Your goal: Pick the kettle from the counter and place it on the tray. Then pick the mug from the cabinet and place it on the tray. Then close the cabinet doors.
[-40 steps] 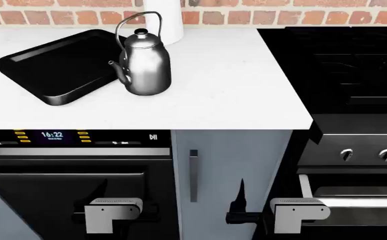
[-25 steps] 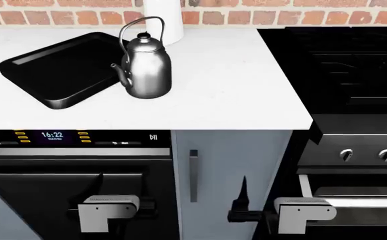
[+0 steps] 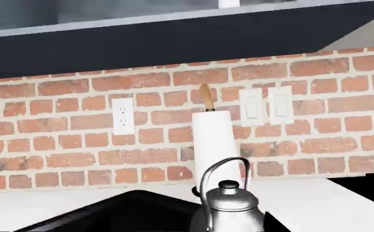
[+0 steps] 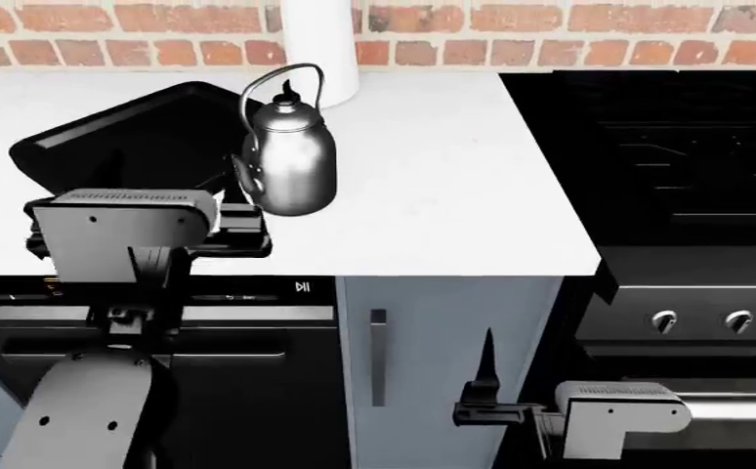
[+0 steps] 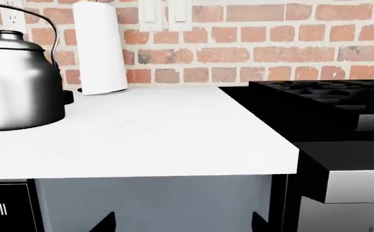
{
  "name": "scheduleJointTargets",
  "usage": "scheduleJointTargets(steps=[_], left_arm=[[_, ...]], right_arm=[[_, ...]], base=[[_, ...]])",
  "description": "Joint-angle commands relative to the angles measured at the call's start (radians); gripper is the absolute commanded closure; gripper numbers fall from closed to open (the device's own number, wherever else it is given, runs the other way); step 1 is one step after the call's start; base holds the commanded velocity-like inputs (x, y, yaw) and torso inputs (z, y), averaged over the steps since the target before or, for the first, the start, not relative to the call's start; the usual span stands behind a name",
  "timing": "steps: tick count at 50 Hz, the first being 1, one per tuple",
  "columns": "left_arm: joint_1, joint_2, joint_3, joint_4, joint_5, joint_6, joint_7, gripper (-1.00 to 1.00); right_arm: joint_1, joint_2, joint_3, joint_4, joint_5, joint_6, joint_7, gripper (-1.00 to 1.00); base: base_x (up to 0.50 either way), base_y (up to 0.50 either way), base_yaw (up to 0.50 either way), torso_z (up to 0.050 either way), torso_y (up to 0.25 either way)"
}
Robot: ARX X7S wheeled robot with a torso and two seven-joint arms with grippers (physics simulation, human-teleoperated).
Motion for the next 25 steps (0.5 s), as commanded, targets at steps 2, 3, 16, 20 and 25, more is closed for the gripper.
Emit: scheduleJointTargets(steps=[2,3,16,20,25], left_arm=[[-0.657,-0.042,0.037,0.032,-0.006,-0.501,-0.009,-1.0],[-0.739,-0.049,0.06,-0.009,0.006,-0.513,-0.014,-1.0],[-1.401,0.01,0.168,-0.713,0.06,-0.426,-0.039,-1.0],[-1.548,0.044,0.181,-0.988,0.066,-0.357,-0.05,-1.0],[-1.71,0.078,0.185,-1.322,0.071,-0.223,-0.077,-1.0]], right_arm=[[-0.012,0.021,-0.01,-0.057,0.021,0.016,0.021,-1.0],[-0.013,0.022,-0.012,-0.062,0.022,0.017,0.023,-1.0],[-0.027,0.04,-0.026,-0.103,0.031,0.024,0.043,-1.0],[-0.031,0.045,-0.034,-0.115,0.028,0.028,0.048,-1.0],[-0.032,0.052,-0.038,-0.127,0.03,0.036,0.056,-1.0]], base=[[0.0,0.0,0.0,0.05,0.0],[0.0,0.0,0.0,0.05,0.0],[0.0,0.0,0.0,0.05,0.0],[0.0,0.0,0.0,0.05,0.0],[0.0,0.0,0.0,0.05,0.0]])
